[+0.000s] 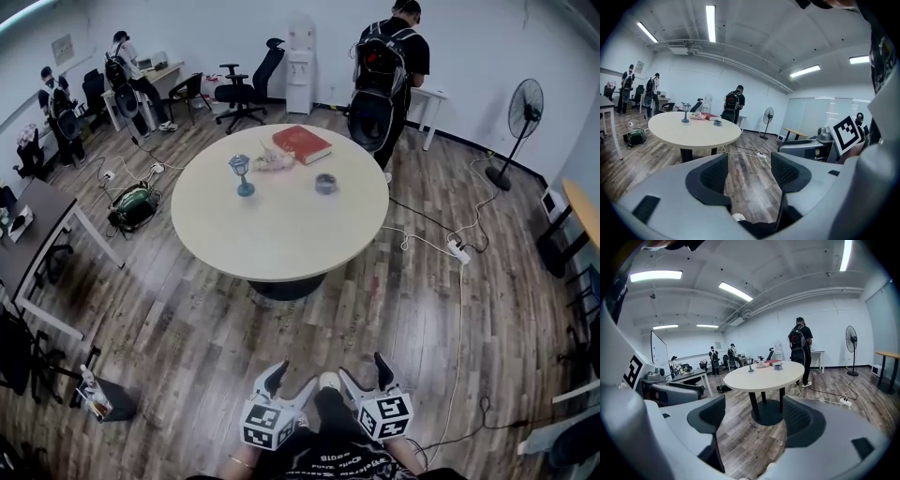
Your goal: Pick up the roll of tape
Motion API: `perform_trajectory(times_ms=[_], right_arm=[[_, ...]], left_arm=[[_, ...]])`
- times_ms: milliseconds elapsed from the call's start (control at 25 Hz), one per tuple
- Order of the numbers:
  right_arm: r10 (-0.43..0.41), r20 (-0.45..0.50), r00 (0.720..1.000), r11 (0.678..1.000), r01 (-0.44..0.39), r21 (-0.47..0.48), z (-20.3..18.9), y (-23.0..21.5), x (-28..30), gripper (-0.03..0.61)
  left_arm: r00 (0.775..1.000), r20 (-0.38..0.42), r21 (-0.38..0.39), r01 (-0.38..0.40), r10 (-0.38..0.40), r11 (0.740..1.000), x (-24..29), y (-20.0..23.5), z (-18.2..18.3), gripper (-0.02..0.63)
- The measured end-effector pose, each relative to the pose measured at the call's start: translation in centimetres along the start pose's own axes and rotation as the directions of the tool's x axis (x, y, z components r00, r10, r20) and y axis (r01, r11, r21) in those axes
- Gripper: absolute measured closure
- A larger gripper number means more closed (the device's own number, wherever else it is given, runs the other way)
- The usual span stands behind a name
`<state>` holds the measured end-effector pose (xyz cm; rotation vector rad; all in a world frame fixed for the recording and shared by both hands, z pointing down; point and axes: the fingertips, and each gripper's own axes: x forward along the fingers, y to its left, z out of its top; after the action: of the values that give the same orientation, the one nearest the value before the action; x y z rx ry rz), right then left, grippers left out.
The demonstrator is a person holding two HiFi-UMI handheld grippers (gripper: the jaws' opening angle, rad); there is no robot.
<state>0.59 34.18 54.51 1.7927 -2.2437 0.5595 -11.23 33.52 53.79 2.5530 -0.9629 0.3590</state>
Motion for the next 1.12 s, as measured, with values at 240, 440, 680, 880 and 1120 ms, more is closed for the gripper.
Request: perform_trajectory(times_ms=[240,440,680,880,1120], right_arm=[[0.057,-0.006,0.998,0.998,-0.057,-0.034,1.0,-0.7,3.4,0.207],[0.089,-0.030,0.996,0.995,-0.090,-0.036,2.0,-3.3,6.3,0.207],[0.117,-0.067,0.991,0.990,-0.121,-0.067,3.5,-7.7,10.2,0.207],[0.146,-0.083,0.986,0.985,-0.152,-0.081,5.3,-11.5,13.6,0.209],[0.178,-0.097,0.979,0.977,-0.188,-0.104,7.0,-15.2,16.3,0.209]], left_arm=[[1.000,-0.009,-0.023,-0.026,0.026,0.999,2.1,0.6,0.1,0.321],[0.994,-0.012,-0.048,-0.105,0.104,0.993,4.7,2.5,1.4,0.321],[0.984,-0.020,-0.089,-0.180,0.179,0.980,9.0,4.8,3.2,0.321],[0.985,-0.023,-0.095,-0.174,0.173,0.980,14.0,5.0,5.3,0.321],[0.983,-0.001,-0.102,-0.183,0.184,0.978,19.4,4.9,7.6,0.321]])
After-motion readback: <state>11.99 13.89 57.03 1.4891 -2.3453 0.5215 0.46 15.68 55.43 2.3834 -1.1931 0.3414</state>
